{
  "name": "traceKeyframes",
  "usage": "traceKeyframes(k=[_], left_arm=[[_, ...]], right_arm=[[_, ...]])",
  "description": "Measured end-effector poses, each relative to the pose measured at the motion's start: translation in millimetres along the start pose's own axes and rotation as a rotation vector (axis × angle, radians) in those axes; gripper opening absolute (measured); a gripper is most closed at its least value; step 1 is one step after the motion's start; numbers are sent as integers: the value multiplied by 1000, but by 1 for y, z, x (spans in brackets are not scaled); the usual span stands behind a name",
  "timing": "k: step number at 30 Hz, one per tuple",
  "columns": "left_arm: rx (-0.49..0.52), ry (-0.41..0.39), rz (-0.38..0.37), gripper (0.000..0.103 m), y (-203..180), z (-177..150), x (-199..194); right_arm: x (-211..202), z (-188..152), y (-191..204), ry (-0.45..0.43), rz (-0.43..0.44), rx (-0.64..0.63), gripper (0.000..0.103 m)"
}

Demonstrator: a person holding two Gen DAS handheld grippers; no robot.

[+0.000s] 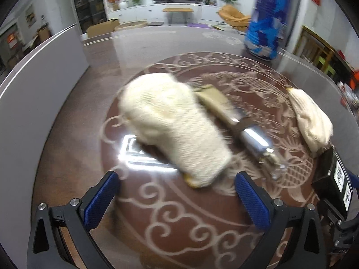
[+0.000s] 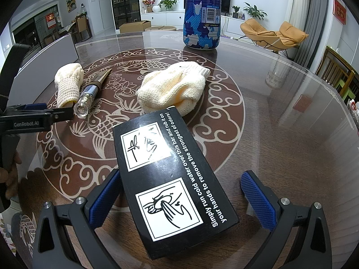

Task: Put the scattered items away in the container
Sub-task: 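Hold the black box in right tool while left tool moves toward the white glove, then close the left tool on the white knit glove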

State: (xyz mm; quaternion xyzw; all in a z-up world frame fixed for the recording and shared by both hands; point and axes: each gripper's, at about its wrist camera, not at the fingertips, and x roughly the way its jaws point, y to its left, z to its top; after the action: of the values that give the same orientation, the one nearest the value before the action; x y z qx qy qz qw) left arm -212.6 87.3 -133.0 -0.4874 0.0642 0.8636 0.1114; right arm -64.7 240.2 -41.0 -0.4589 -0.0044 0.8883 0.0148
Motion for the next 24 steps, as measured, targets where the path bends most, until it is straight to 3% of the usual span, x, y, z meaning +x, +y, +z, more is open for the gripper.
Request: traceKeyframes(k=[12,19,21,24], left_arm=[[-62,43,36,103,7,44,26],[11,35,-5,103,17,51,28],[57,-6,-31,83,16,45,20],[101,-32,-59,68,15,39,13]], right_arm=[[-2,-1,0,0,0,0,103],[-2,-1,0,0,1,0,103],[-2,-1,1,0,1,0,103],[-2,-1,1,0,0,0,103]])
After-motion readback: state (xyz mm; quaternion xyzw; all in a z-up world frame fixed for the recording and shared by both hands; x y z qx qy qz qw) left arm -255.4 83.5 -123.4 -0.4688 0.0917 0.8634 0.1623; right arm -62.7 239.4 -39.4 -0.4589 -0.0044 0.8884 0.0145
